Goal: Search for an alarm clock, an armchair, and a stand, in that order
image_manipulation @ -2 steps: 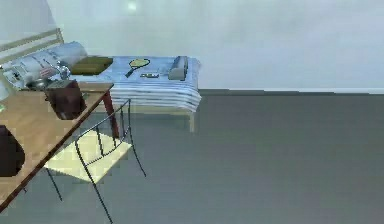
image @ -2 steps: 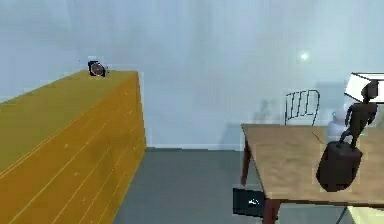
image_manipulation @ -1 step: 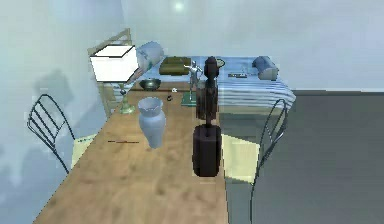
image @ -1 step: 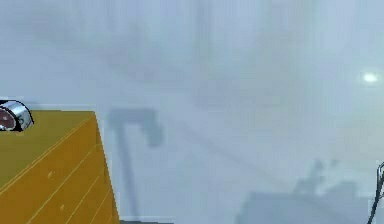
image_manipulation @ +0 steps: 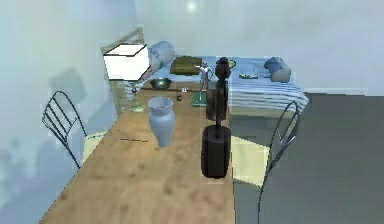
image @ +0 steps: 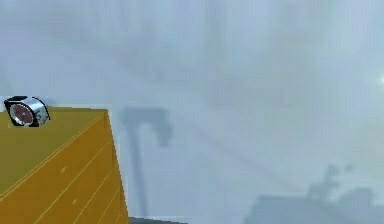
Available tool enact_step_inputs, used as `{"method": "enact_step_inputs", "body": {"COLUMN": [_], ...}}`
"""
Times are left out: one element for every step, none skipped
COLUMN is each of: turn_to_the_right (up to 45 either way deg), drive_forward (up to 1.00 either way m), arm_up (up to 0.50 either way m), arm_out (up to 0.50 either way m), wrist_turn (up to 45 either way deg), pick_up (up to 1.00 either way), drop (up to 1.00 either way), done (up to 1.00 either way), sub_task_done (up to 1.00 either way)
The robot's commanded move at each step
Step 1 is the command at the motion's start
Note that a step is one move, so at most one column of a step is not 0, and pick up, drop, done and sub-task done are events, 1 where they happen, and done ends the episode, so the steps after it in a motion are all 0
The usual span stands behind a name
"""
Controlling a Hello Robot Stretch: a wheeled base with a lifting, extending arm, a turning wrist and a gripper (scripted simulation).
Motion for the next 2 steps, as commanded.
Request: {"method": "enact_step_inputs", "body": {"turn_to_the_right": [0.0,-45.0], "drive_forward": [0.4,0.0], "arm_up": [0.0,0.0], "arm_out": [0.0,0.0], "wrist_turn": [0.0,0.0], "pick_up": [0.0,0.0], "drop": [0.0,0.0], "done": [0.0,0.0], "sub_task_done": [0.0,0.0]}}
